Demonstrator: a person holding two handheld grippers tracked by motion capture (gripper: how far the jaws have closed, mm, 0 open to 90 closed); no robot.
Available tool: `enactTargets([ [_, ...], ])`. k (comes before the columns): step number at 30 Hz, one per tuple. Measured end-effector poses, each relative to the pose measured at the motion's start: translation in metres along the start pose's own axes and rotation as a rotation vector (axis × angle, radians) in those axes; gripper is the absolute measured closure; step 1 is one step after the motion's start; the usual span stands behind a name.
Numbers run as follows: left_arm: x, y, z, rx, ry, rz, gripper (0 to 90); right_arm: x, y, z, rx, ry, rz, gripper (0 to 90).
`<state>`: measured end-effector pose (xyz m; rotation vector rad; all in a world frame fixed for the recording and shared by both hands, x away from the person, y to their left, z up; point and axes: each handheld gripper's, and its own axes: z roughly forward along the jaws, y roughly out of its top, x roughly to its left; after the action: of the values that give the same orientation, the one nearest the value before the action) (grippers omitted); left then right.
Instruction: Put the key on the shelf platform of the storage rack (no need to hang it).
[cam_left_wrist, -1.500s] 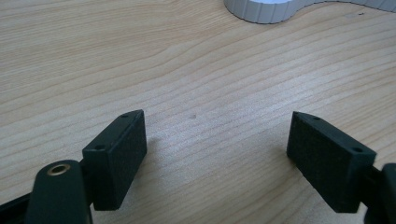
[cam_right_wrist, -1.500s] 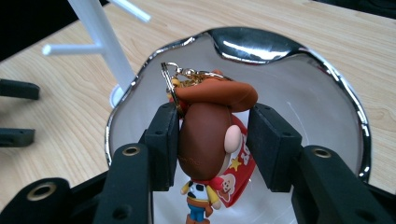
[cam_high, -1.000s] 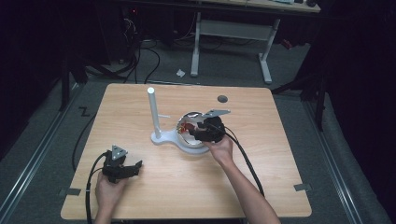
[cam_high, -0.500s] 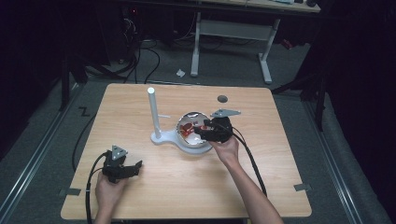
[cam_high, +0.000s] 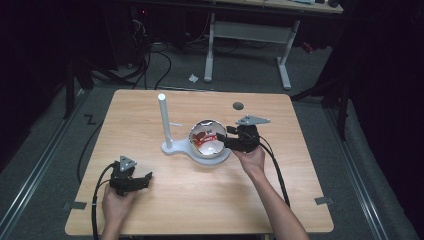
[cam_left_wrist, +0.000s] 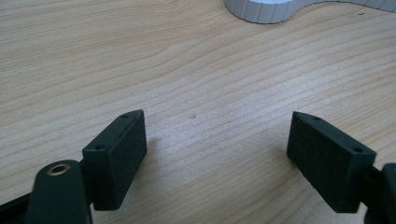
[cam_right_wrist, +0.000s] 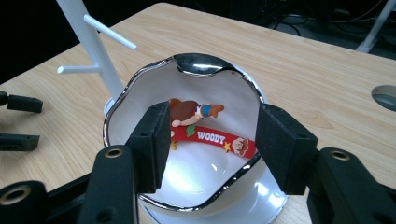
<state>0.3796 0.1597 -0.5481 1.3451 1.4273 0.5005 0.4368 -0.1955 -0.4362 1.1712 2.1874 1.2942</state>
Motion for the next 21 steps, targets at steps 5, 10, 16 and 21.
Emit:
enactTargets([
  [5, 0.000, 0.000, 0.000, 0.000, 0.000, 0.000, 20.5, -0.002, 0.000, -0.009, -0.019, -0.009, 0.004, 49.4],
  [10, 0.000, 0.000, 0.000, -0.001, 0.000, -0.001, 20.5, -0.004, 0.002, -0.018, -0.034, -0.014, 0.007, 49.7],
  [16, 0.000, 0.000, 0.000, -0.001, -0.001, -0.003, 20.5, -0.007, 0.003, -0.030, -0.045, -0.023, 0.012, 49.8],
  [21, 0.000, 0.000, 0.000, 0.000, -0.001, -0.002, 20.5, -0.011, 0.004, -0.041, -0.058, -0.036, 0.023, 49.8],
])
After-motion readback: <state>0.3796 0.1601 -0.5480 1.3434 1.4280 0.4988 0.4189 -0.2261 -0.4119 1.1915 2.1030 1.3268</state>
